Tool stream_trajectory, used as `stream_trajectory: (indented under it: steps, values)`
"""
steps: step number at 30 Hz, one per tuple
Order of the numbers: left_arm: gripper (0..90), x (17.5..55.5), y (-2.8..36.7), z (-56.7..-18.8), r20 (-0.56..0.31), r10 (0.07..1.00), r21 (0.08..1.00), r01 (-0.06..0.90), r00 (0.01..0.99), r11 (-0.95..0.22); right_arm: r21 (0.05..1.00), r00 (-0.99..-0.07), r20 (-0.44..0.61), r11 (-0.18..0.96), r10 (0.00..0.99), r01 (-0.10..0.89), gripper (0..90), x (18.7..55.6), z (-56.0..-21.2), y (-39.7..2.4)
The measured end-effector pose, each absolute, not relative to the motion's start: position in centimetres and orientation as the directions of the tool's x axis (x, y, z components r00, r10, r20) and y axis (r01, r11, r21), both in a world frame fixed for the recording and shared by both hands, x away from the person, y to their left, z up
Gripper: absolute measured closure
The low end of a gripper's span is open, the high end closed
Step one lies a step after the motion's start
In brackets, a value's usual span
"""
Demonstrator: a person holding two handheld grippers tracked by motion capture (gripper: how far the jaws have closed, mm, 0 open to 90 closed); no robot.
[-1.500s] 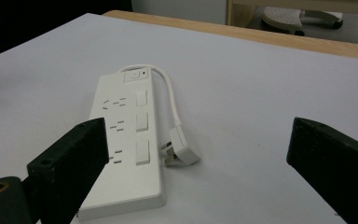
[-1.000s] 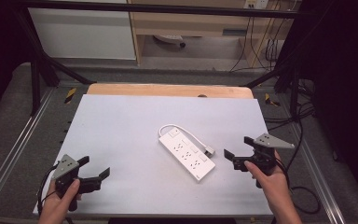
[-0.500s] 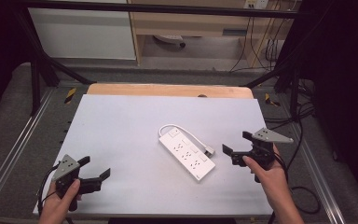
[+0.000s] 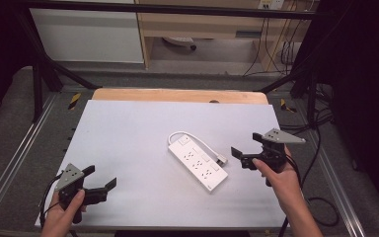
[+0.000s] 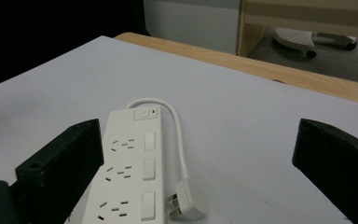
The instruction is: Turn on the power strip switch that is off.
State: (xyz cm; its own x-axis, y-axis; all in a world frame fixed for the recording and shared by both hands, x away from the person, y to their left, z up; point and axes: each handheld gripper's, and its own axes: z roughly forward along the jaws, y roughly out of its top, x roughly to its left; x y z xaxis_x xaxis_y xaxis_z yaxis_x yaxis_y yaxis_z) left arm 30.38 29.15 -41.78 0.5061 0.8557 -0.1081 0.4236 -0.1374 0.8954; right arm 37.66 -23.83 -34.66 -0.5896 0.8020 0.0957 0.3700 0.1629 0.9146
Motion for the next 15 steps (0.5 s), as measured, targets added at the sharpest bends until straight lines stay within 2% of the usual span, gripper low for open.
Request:
stream_trajectory:
  steps: [15]
  values:
    - [6.0,30.4,29.1,-41.8,-0.104,0.855,0.894,0.424,0.507,-0.143,0.915,-0.583,0.125,0.134,0.803,0.380,2.3,39.5,-34.2,-23.6]
